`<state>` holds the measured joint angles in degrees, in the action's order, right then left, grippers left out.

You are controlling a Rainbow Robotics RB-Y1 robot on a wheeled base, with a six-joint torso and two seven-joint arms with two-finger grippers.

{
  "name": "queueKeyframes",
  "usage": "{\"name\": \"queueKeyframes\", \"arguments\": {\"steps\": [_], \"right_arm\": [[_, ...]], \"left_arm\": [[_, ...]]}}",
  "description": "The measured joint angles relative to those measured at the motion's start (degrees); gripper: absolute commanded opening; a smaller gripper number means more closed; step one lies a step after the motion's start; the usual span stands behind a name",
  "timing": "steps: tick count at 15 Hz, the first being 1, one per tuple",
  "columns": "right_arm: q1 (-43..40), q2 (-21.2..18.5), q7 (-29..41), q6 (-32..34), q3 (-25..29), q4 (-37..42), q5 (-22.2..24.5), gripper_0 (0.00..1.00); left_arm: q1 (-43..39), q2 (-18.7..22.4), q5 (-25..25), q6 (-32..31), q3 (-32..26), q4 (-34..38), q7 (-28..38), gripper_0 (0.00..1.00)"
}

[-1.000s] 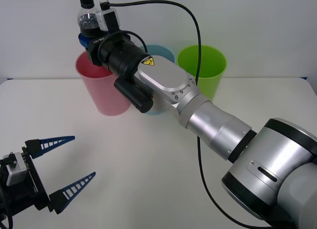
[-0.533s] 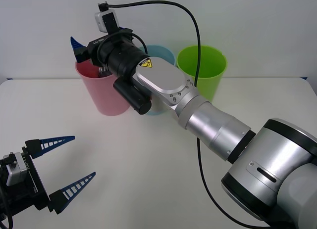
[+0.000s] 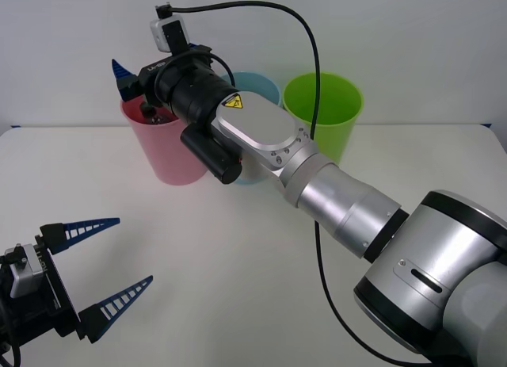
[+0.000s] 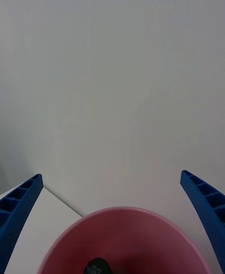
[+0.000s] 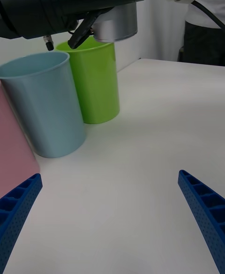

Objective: Put cans in the blue bin and PET bottles in the pink bin and trash in the green bin.

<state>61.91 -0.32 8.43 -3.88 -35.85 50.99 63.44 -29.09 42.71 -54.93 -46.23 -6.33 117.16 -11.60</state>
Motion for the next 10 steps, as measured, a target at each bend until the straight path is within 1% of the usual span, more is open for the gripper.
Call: {"name": "queueKeyframes", "arguments": {"steps": [2,3,5,7,8,10], "right_arm": [[0.04,-0.13,0.52,0.39,0.05,0.62,-0.53,1.0],[-0.01,-0.94,0.88,1.7,0.06,1.8,-1.87,1.0],[-0.66,-4.58,1.48,6.05,-0.22,5.96,-5.99,1.0],[-4.01,-10.48,2.03,8.66,-1.52,14.05,-9.19,1.0],[-6.12,-14.24,2.45,9.05,-2.98,19.11,-11.01,1.0],[-10.65,-23.42,3.21,9.62,-5.78,30.72,-15.67,1.0]], "left_arm": [[0.0,0.0,0.0,0.0,0.0,0.0,0.0,1.0],[0.0,0.0,0.0,0.0,0.0,0.0,0.0,1.0],[0.0,0.0,0.0,0.0,0.0,0.0,0.0,1.0],[0.0,0.0,0.0,0.0,0.0,0.0,0.0,1.0],[0.0,0.0,0.0,0.0,0.0,0.0,0.0,1.0],[0.0,0.0,0.0,0.0,0.0,0.0,0.0,1.0]]}}
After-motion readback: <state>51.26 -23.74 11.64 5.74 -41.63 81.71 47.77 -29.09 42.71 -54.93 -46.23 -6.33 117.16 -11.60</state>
